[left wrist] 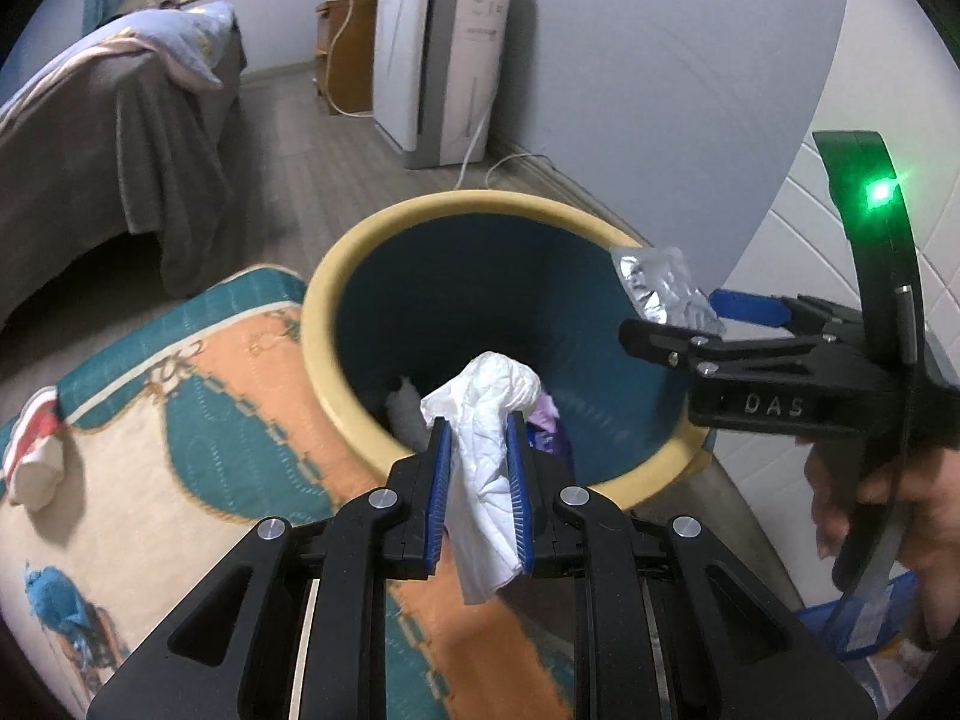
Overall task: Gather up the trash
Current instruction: 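Carry blister pack and tissue over the bin and open both tools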
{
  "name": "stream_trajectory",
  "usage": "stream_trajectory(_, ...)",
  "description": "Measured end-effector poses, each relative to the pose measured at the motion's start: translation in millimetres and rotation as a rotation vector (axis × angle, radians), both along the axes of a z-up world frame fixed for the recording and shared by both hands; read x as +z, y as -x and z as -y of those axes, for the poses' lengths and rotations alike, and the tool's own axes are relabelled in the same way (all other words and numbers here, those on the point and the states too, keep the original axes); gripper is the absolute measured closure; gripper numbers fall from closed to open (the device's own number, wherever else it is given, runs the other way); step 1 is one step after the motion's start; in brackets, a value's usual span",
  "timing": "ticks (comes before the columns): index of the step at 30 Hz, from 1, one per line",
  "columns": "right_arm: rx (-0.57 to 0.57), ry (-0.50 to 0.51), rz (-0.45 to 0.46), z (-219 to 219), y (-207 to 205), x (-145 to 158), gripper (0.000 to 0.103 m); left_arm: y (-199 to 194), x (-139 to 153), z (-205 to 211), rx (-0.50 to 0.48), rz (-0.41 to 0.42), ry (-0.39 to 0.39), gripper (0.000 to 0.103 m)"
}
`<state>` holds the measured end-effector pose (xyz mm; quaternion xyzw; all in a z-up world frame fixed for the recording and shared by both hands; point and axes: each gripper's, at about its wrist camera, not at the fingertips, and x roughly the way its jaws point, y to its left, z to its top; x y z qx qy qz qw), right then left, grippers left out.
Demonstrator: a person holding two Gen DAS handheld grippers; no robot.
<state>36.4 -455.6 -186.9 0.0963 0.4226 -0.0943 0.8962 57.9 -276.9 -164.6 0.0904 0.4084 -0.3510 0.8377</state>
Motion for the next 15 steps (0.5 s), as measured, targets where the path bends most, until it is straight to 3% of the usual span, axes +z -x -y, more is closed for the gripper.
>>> stream_trajectory(11,-0.007,0.015,-0.001,2,-9,4,0.009,-43,5,19,0.034,0.008,-0.001,0.083)
stream_trajectory(15,-0.006,0.033,-0.005,3,-20,3,0.009,-55,11,18,0.041,0.011,0.025,0.067)
